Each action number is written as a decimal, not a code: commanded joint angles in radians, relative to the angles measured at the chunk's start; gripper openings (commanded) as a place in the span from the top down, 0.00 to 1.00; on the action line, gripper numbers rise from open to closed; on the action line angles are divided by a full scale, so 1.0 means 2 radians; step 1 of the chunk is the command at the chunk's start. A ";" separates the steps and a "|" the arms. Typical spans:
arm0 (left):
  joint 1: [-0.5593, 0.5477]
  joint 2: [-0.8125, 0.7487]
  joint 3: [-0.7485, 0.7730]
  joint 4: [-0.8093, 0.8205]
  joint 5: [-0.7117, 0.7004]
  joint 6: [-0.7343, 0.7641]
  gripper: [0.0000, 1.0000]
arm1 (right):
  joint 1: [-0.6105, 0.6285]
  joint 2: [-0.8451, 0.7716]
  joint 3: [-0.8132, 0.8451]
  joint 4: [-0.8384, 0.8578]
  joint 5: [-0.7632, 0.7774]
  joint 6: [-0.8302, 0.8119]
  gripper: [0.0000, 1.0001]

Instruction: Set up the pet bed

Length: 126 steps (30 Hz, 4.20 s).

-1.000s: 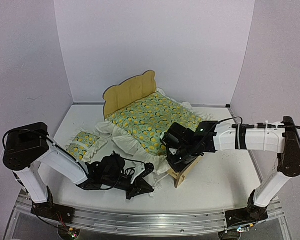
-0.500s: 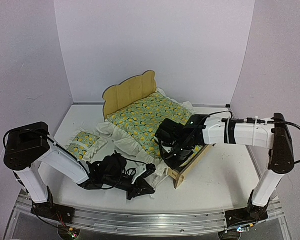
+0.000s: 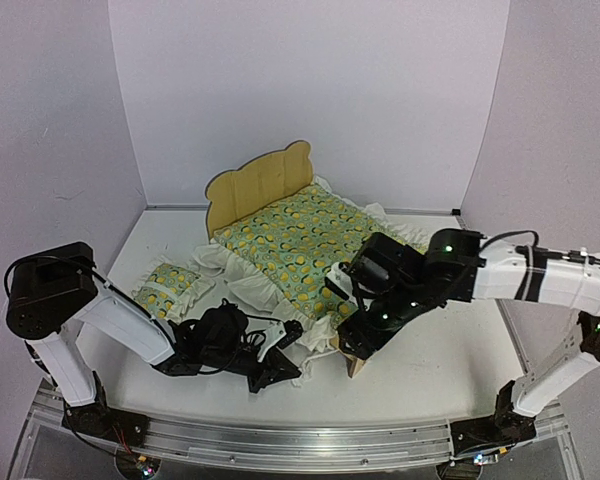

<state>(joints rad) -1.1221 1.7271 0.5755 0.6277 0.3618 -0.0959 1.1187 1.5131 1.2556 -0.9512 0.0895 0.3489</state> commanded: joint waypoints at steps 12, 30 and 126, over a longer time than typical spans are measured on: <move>0.017 -0.012 0.037 -0.056 -0.047 0.035 1.00 | 0.106 0.065 -0.151 0.378 0.070 0.045 0.44; 0.025 0.001 0.050 -0.078 -0.063 0.035 1.00 | 0.109 0.172 -0.165 0.422 0.238 0.136 0.44; -0.044 0.016 0.079 0.080 -0.084 -0.027 1.00 | -0.022 -0.010 -0.312 0.609 -0.026 -0.020 1.00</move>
<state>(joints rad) -1.2076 1.8088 0.7498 0.7269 0.1562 -0.1829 1.0878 1.4651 0.6571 0.1520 0.0895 0.3439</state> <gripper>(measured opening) 0.005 0.014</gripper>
